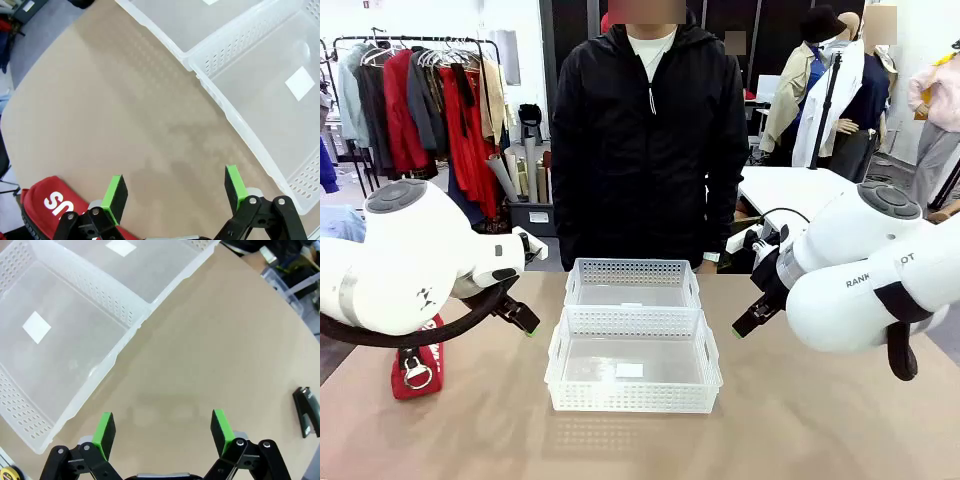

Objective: Distribute items into two baskets.
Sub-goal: Pick up the Pencil pouch that the person points to.

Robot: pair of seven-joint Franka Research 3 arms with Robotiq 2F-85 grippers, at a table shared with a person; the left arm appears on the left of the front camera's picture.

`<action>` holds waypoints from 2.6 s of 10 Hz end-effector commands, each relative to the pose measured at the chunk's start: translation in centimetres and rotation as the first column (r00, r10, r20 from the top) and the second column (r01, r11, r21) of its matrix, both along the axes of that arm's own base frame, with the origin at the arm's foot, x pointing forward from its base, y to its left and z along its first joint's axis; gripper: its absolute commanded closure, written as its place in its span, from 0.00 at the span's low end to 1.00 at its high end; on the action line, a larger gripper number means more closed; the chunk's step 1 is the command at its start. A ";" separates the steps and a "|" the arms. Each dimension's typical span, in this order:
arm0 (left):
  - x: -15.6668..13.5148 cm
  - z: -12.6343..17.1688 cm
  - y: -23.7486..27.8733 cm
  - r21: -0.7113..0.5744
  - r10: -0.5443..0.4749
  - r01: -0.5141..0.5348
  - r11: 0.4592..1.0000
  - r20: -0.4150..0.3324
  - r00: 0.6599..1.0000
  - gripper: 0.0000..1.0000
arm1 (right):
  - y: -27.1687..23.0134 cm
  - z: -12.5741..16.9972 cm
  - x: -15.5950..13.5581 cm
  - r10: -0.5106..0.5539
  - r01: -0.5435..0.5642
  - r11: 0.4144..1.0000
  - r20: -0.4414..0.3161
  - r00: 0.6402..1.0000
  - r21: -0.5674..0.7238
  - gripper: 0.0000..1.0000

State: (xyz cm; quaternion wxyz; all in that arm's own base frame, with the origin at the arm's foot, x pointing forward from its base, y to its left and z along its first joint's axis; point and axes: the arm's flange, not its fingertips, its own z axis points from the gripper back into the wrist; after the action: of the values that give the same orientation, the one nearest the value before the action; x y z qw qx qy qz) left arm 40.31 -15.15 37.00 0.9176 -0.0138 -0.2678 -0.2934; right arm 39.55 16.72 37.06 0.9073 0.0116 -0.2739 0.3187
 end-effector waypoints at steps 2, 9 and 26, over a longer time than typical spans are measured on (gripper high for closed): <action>0.0 0.0 0.0 0.000 0.000 0.000 1.000 0.000 1.000 0.00 | 0.0 0.0 0.0 0.000 0.000 1.000 0.000 1.000 0.000 0.00; 0.0 0.0 0.0 0.000 0.000 0.000 1.000 0.000 1.000 0.00 | 0.0 0.0 0.0 0.000 0.000 1.000 0.000 1.000 0.000 0.00; -5.3 17.2 17.0 -0.274 -0.111 0.135 0.952 0.104 0.988 0.00 | -20.5 15.4 -3.5 -0.073 0.064 0.909 0.006 0.997 0.413 0.00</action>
State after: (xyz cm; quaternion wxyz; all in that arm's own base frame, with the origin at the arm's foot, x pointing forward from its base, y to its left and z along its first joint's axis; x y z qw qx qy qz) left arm 34.80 0.97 54.17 0.8838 -0.1222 -0.3428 -0.2941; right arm 36.41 -2.44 52.58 0.9053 0.1544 -0.3384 0.2053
